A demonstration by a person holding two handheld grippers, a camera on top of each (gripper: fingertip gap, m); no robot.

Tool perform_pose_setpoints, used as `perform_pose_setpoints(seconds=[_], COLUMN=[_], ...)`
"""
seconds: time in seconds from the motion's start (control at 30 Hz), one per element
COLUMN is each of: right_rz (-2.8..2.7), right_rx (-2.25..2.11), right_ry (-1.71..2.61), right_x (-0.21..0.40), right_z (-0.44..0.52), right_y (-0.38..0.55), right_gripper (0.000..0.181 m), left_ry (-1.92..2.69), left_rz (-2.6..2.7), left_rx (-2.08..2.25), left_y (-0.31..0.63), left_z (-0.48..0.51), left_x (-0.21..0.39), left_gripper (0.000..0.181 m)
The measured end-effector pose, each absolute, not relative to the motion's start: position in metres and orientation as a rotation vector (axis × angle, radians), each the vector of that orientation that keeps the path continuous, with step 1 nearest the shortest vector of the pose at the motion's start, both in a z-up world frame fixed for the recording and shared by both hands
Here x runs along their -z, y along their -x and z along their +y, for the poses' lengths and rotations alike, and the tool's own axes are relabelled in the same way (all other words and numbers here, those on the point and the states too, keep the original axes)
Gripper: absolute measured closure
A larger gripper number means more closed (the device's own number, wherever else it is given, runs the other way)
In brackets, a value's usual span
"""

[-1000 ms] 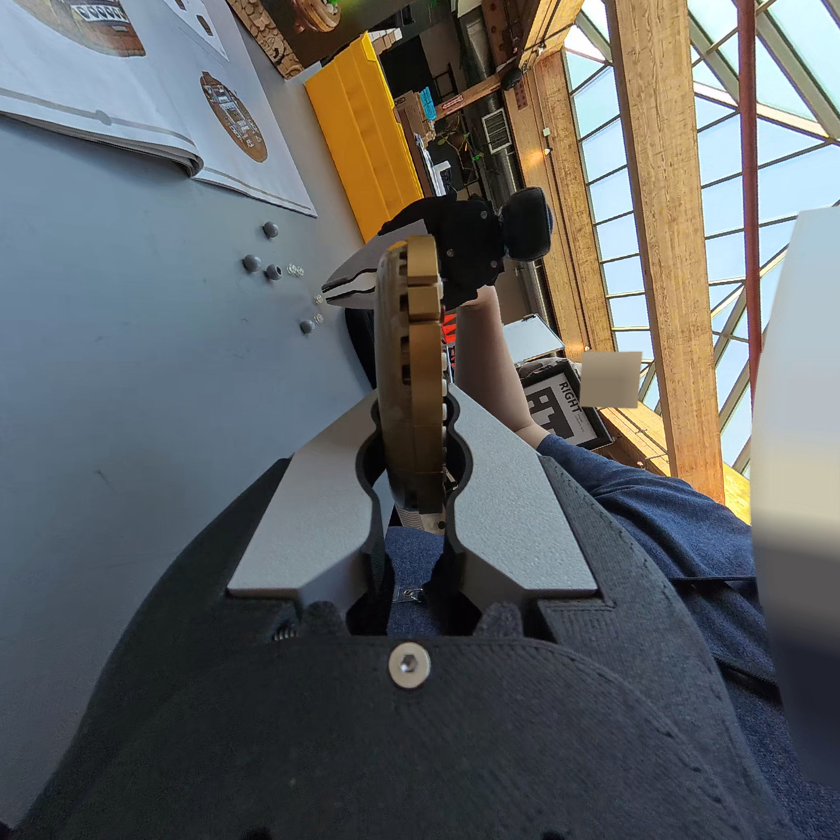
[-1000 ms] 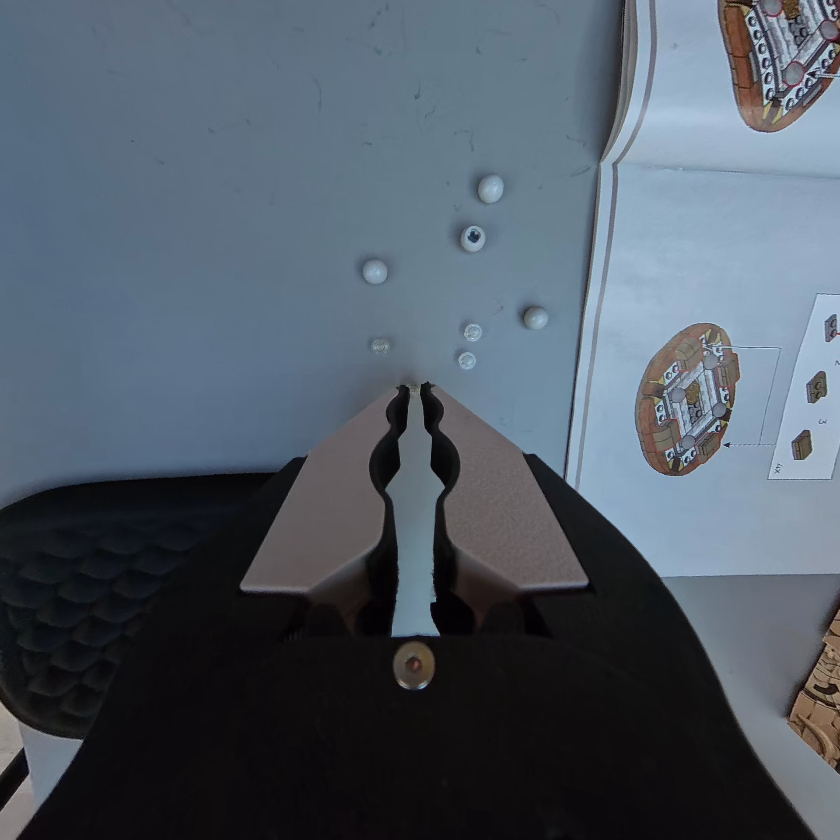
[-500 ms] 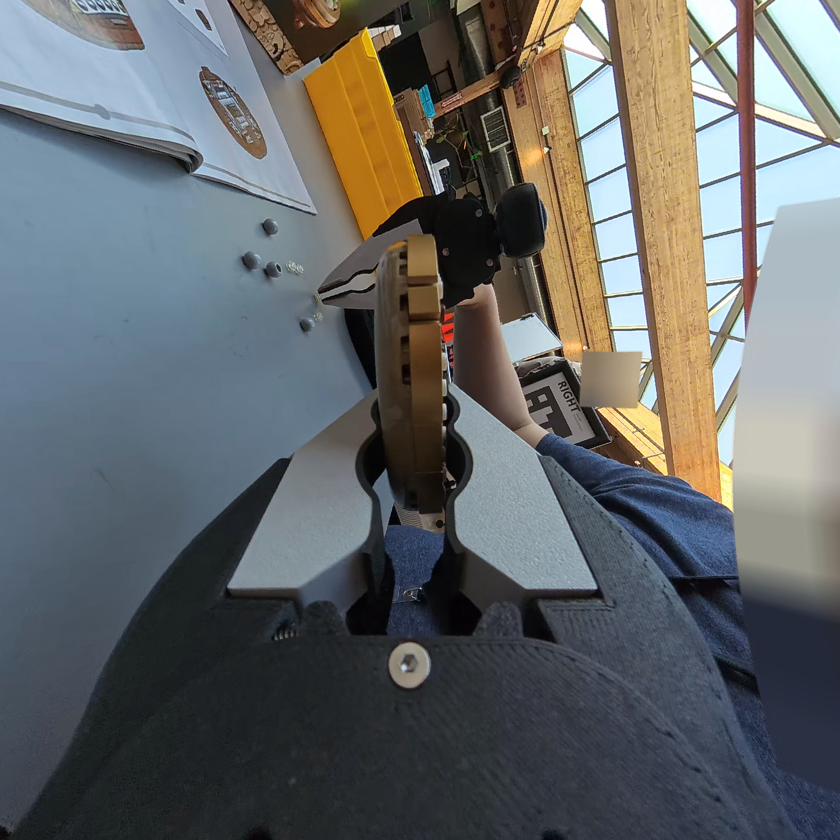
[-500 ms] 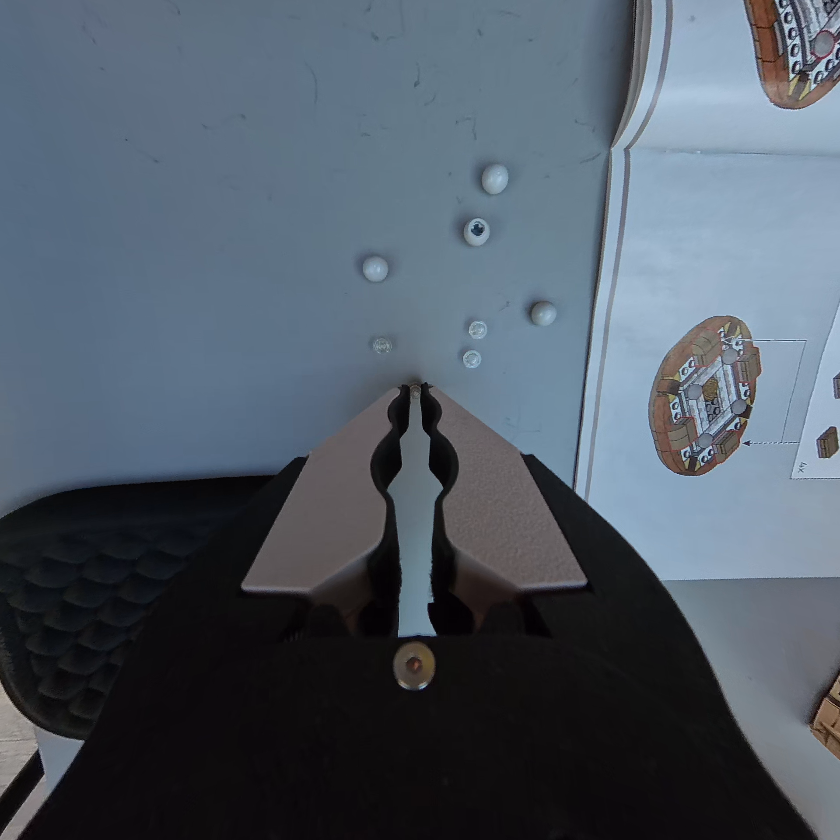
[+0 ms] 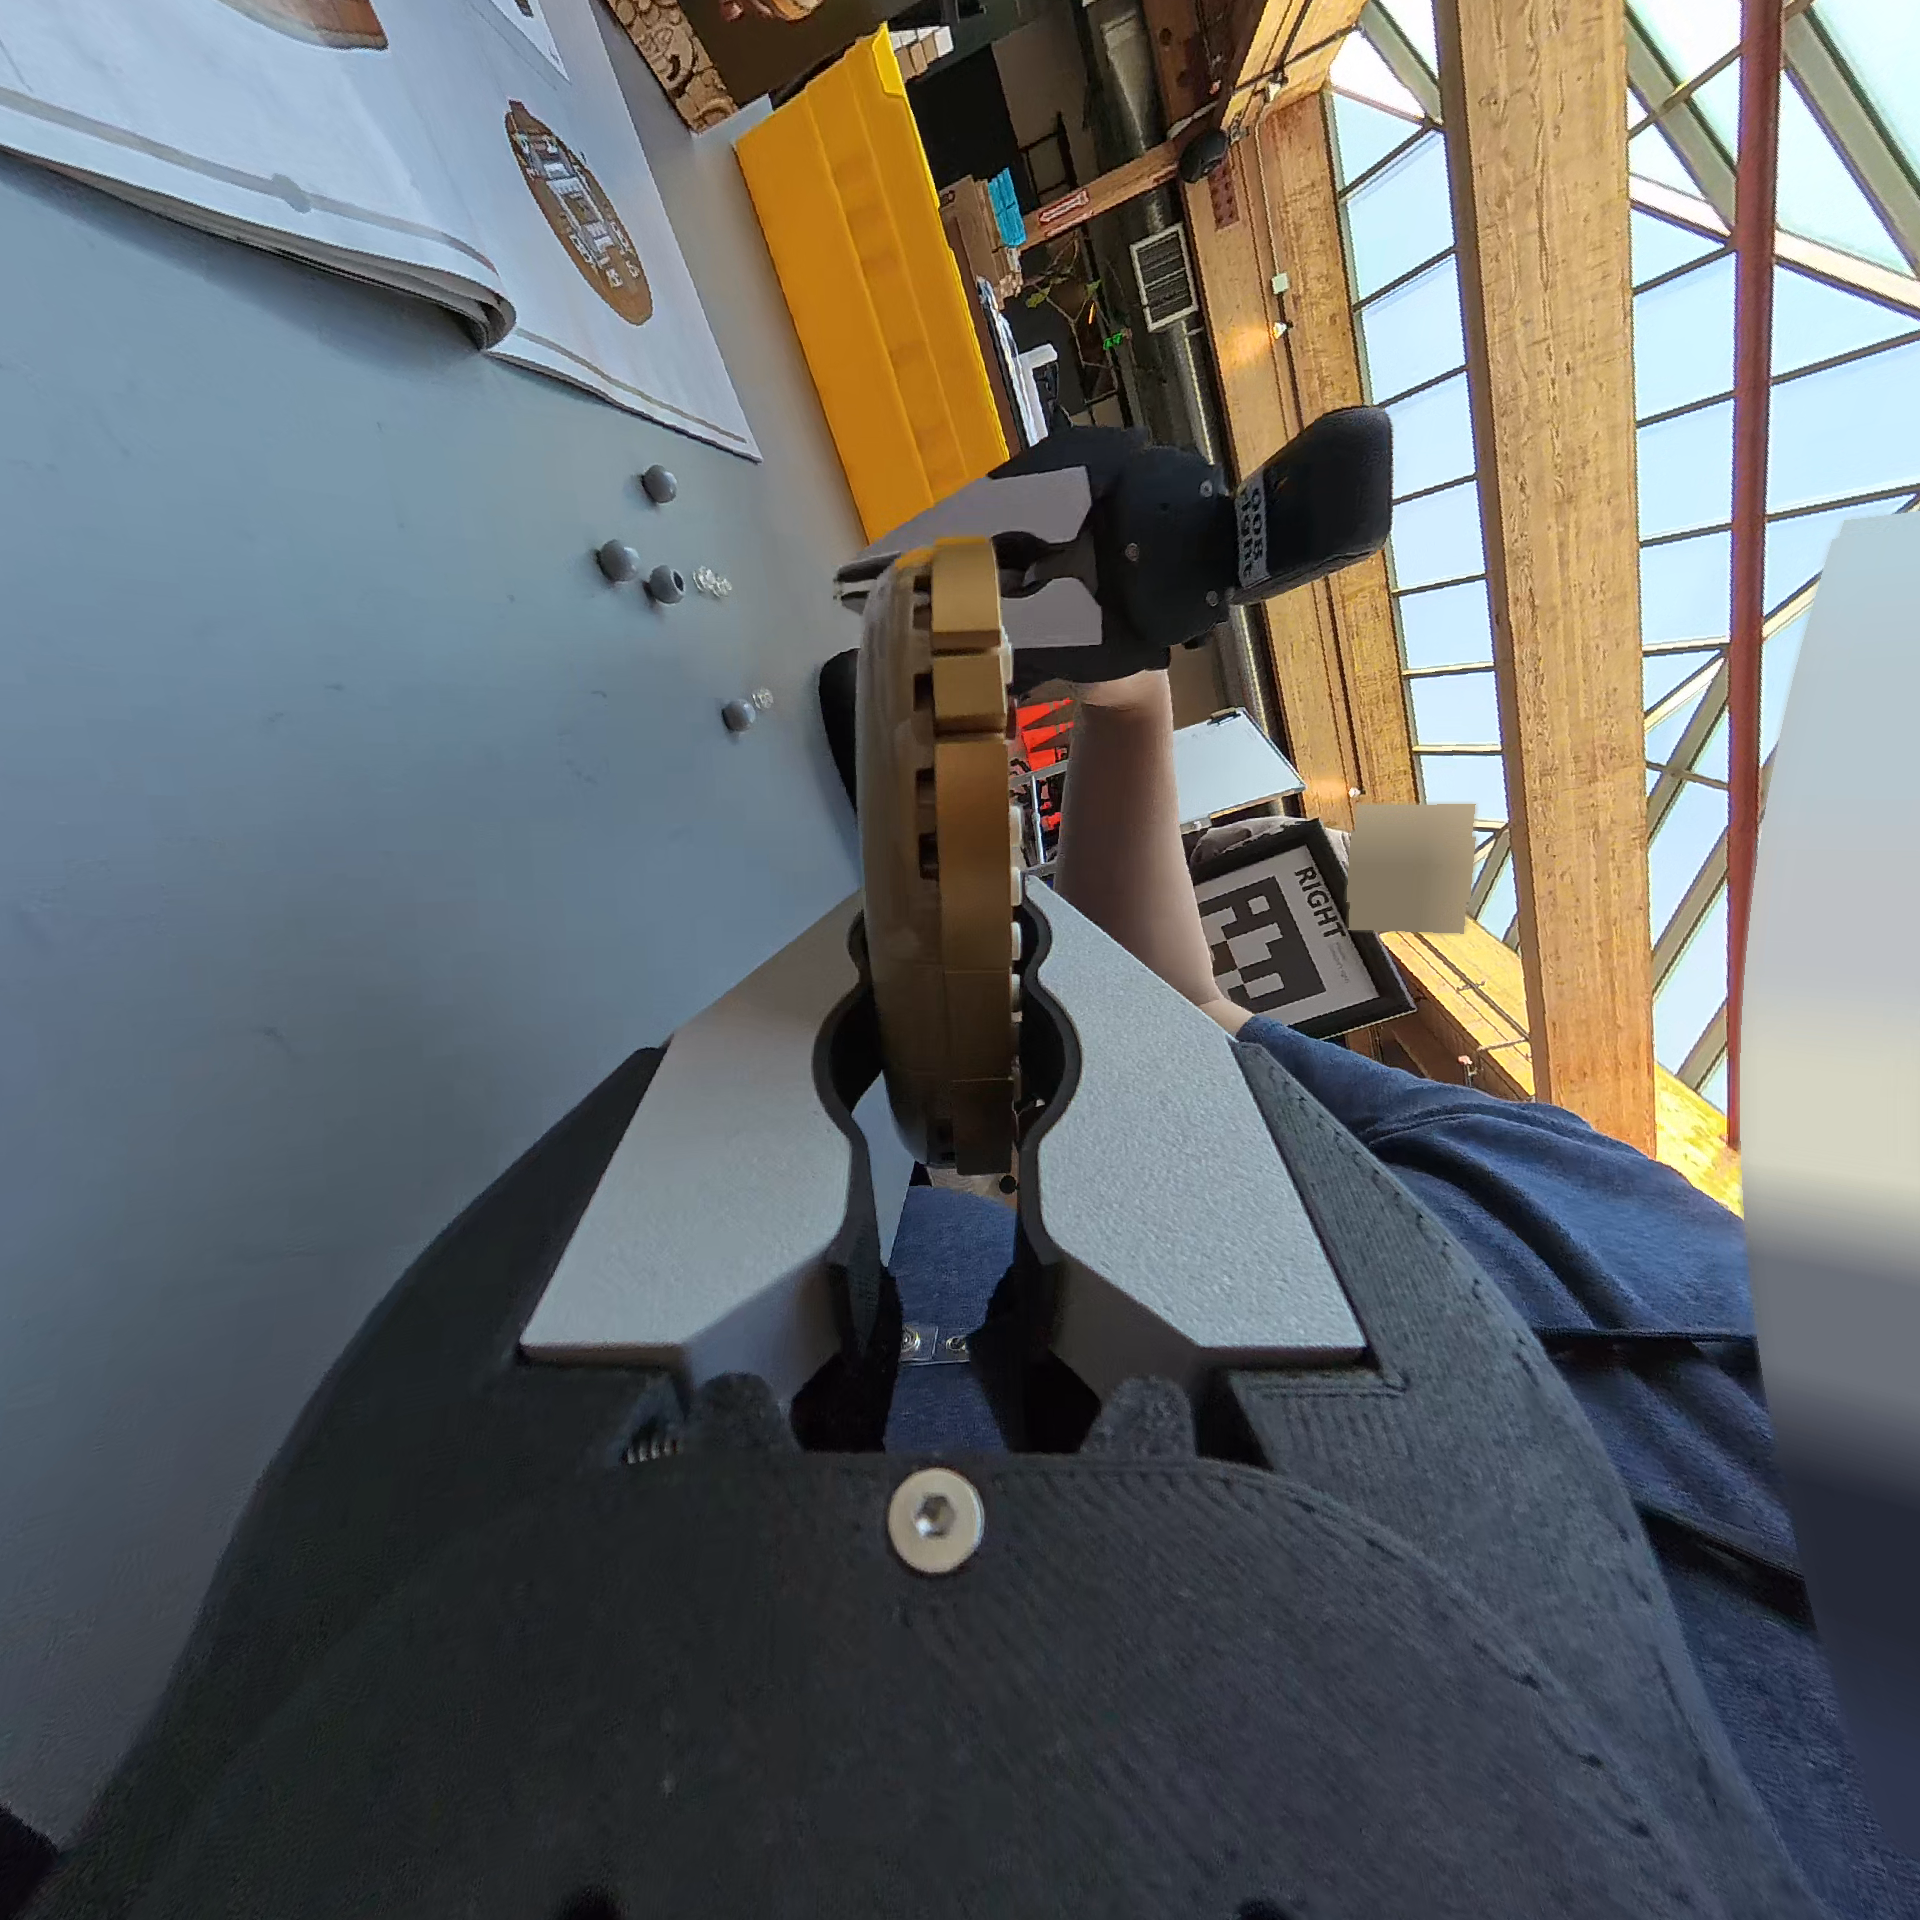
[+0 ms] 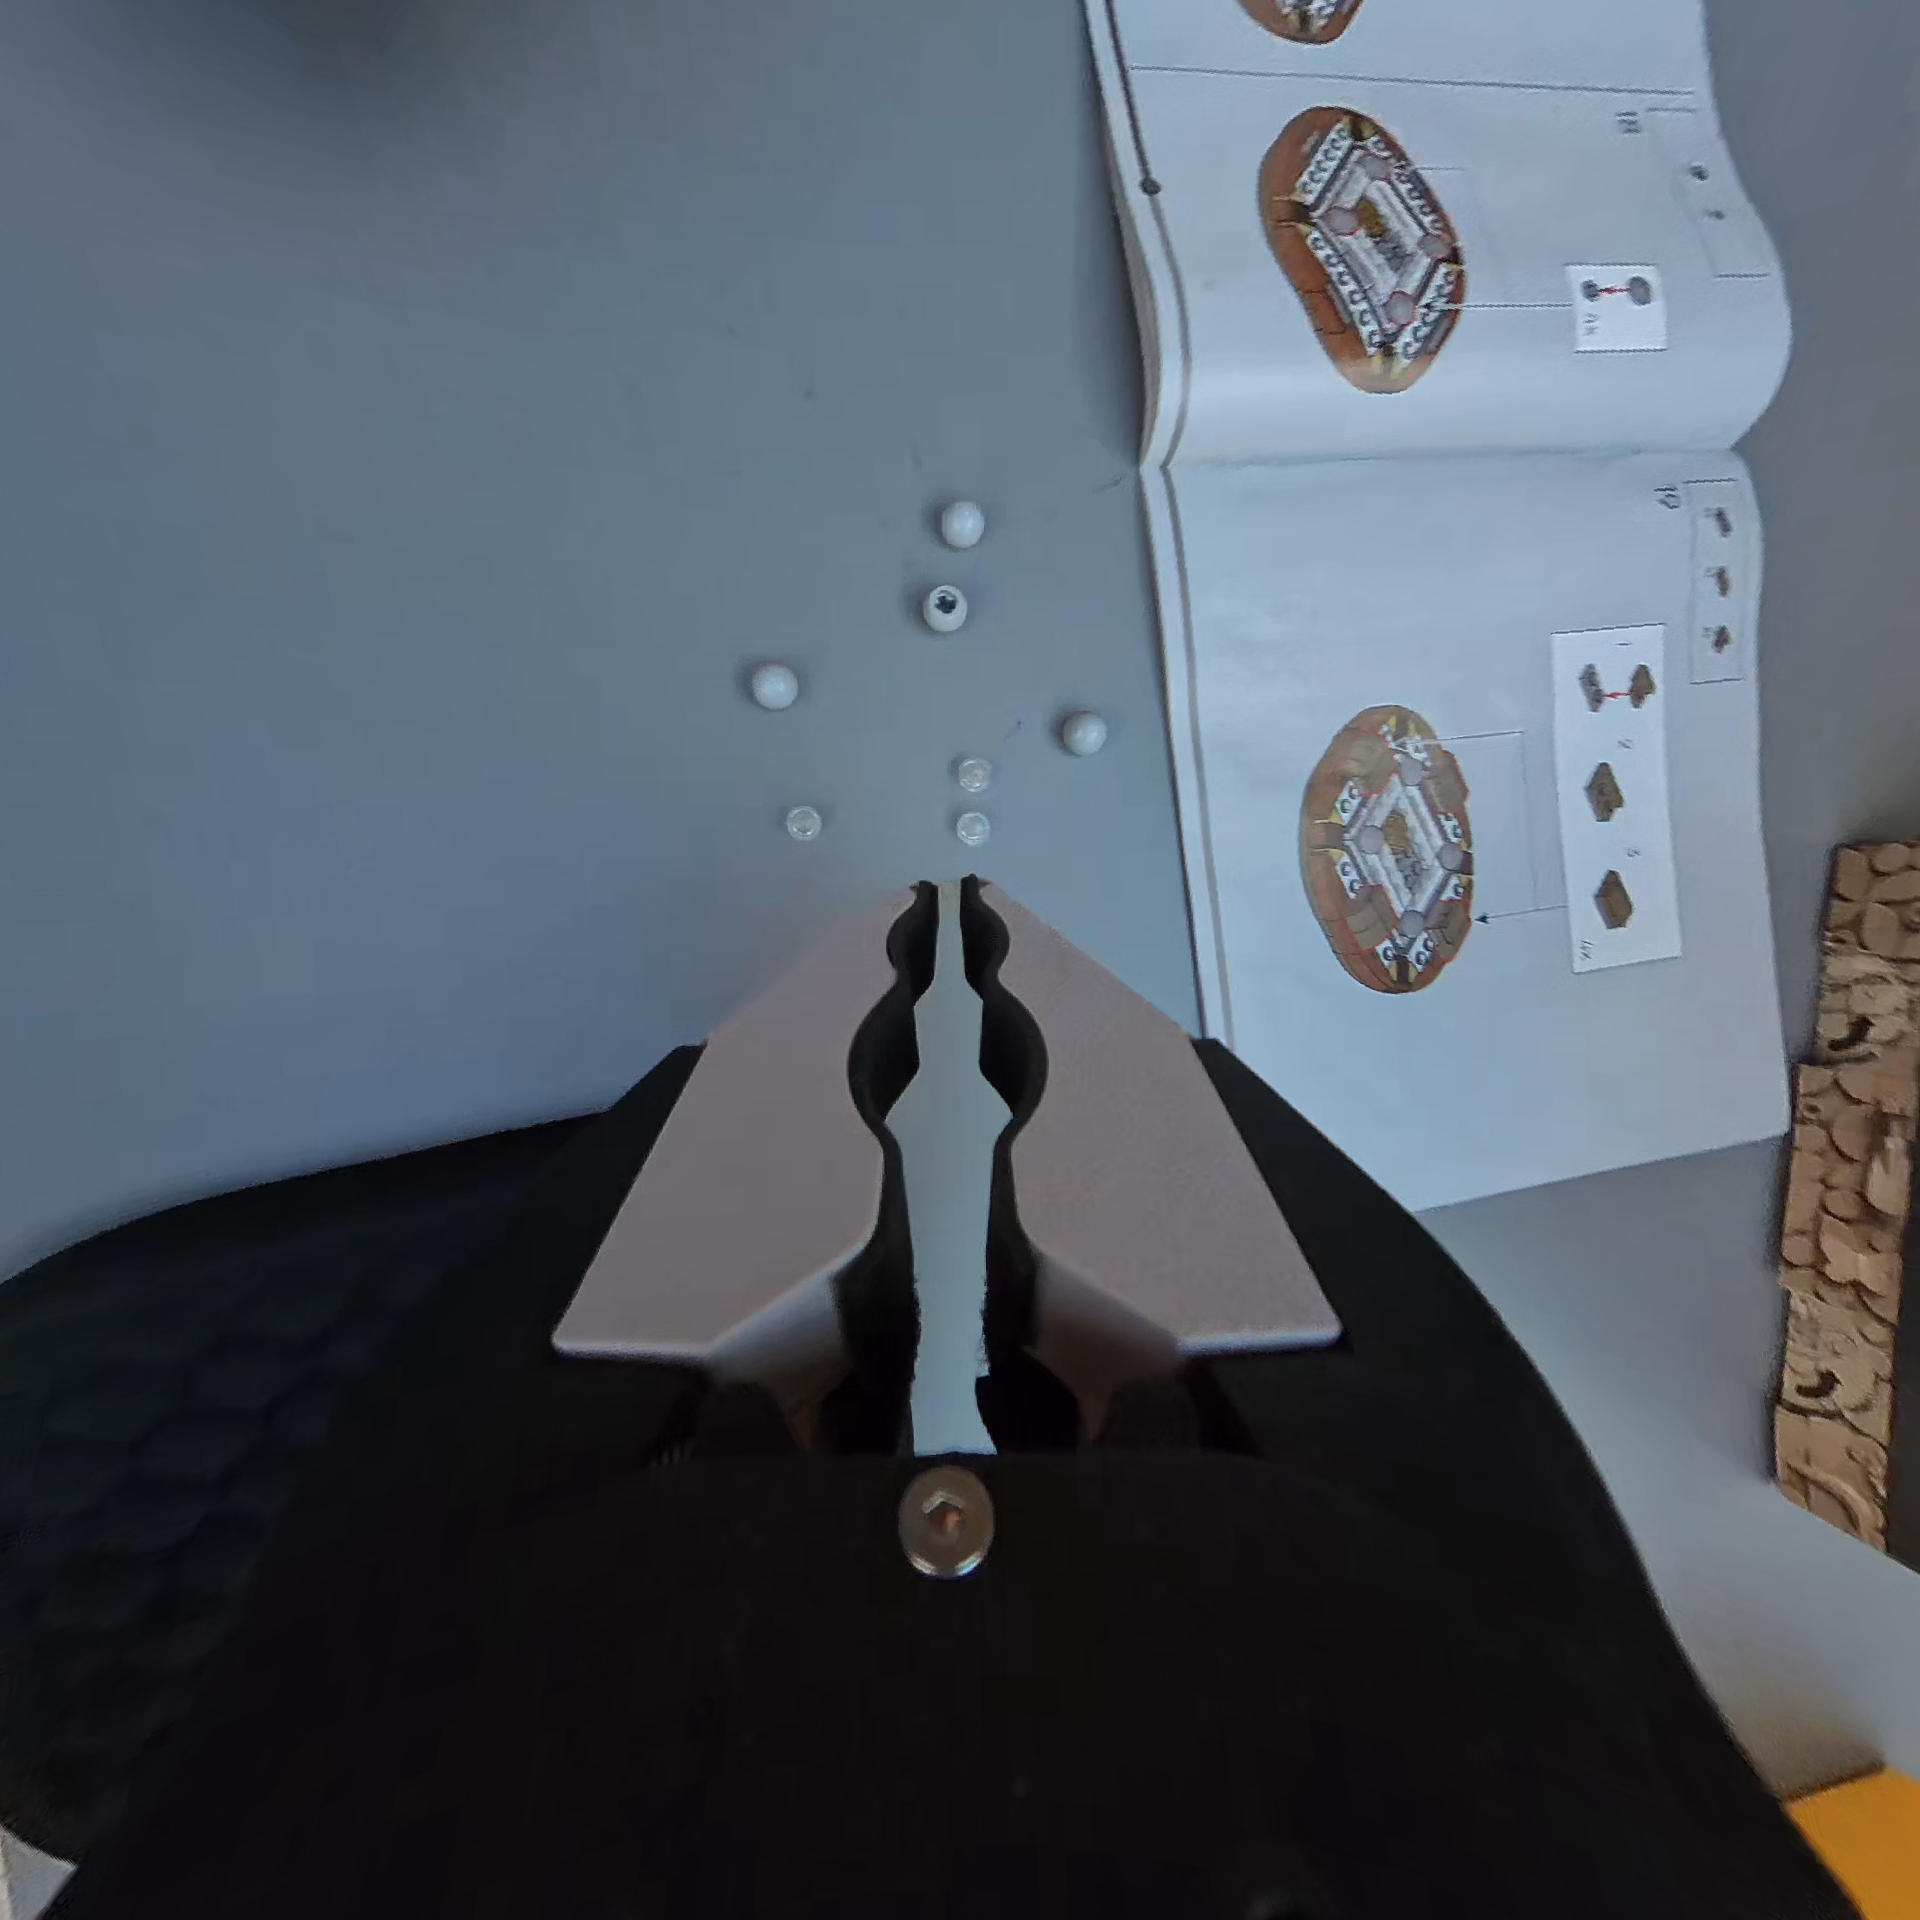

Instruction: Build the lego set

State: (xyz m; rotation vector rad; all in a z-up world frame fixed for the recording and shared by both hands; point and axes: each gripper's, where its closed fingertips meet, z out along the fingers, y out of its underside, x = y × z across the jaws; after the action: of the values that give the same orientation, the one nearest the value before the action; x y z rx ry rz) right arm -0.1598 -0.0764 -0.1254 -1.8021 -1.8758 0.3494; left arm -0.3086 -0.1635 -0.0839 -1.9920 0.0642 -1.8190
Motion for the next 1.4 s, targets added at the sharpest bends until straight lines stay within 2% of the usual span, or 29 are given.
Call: perform_pose_setpoints(seconds=[0.13, 0.33, 0.53, 1.4], right_rz=[-1.826, -1.847, -1.83, -2.008], right_rx=[-0.323, -0.262, -0.309, -0.391], right_ry=[1.781, 1.519, 1.387, 1.428], right_x=[0.108, 0.054, 0.026, 0.059], right_z=[-0.076, -0.107, -0.136, -0.153], right_y=[0.16, 0.209, 0.252, 0.322], right_gripper=[0.178, 0.177, 0.177, 0.177], left_ry=[2.019, 2.029, 2.028, 2.099], left_rz=[0.092, 0.116, 0.14, 0.206], left_rx=[1.798, 1.786, 1.78, 1.753], left_y=[0.304, 0.297, 0.292, 0.279], left_z=[-0.163, -0.161, -0.161, -0.168], left_x=[0.087, 0.088, 0.086, 0.091], left_gripper=[0.162, 0.162, 0.162, 0.162])
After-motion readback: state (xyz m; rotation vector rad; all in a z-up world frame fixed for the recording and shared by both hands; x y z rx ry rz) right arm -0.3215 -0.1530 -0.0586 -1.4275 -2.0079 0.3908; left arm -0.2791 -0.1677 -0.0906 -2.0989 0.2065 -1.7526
